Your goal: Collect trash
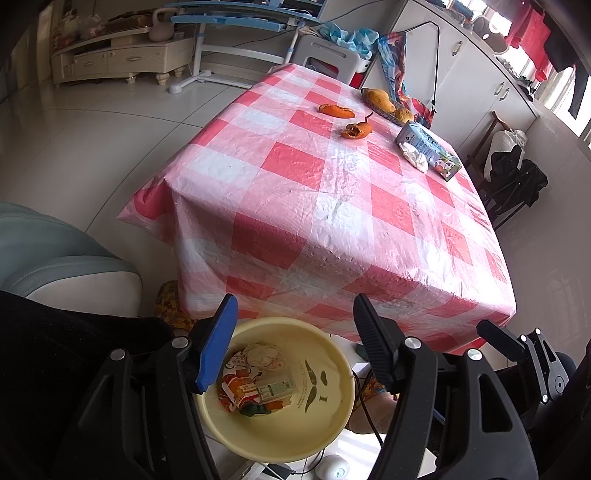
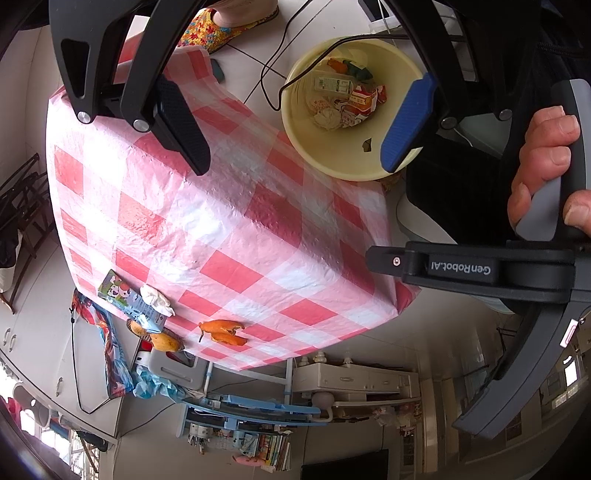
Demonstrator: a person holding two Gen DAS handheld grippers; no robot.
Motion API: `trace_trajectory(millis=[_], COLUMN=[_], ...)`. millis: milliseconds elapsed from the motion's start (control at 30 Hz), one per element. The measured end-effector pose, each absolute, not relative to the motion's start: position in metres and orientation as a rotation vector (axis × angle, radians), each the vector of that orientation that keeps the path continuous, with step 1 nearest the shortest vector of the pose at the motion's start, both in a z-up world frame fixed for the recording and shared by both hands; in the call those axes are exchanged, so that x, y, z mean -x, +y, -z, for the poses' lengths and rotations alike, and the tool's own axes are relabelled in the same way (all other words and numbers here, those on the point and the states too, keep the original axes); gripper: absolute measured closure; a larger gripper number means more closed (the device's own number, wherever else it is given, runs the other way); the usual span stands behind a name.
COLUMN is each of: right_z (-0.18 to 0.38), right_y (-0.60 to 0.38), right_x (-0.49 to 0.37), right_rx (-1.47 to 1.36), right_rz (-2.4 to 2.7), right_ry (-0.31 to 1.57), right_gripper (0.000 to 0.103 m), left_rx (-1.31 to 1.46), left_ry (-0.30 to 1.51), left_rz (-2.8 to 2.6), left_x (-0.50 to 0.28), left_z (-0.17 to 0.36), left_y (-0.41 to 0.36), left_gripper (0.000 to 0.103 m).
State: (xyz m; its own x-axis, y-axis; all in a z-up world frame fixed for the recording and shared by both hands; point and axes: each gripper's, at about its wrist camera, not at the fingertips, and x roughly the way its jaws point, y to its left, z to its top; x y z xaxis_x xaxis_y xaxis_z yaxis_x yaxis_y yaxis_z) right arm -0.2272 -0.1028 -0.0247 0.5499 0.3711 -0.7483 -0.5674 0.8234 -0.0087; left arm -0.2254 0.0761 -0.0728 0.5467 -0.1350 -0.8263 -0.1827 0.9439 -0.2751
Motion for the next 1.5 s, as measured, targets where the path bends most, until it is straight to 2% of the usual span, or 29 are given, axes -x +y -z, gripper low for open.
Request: trace_trajectory(millis=[433,833,1200,1500], right_z=[0.023,0.009,0.008,0.02], right_y=[-0.104,-0.103,-0.109,-0.141], right_x=[0.226,0.187,0.096,0.02], right_rx=[0.246,0.173,0.132,0.12], right_rz=[-0.559,-0.535,-0.462,-0.358], right_ry=[0.804,0.78,0.791,0.818], right_gripper=[0.014,0.014,0.014,0.015], left_rx=[0.373,0.34,0.156,0.039], left_ry=[0.909,0.894,1.005,1.053], left_rz=[-0.04,-0.066,0.055,0.148], left_x=[0.207,0.096,-0.038,-0.081], left_z=[0.038,0.013,0.041,0.067], left_y=[0.084,0.102,0.058,0.011], left_gripper=[0.038,0.037,0.037,0.038])
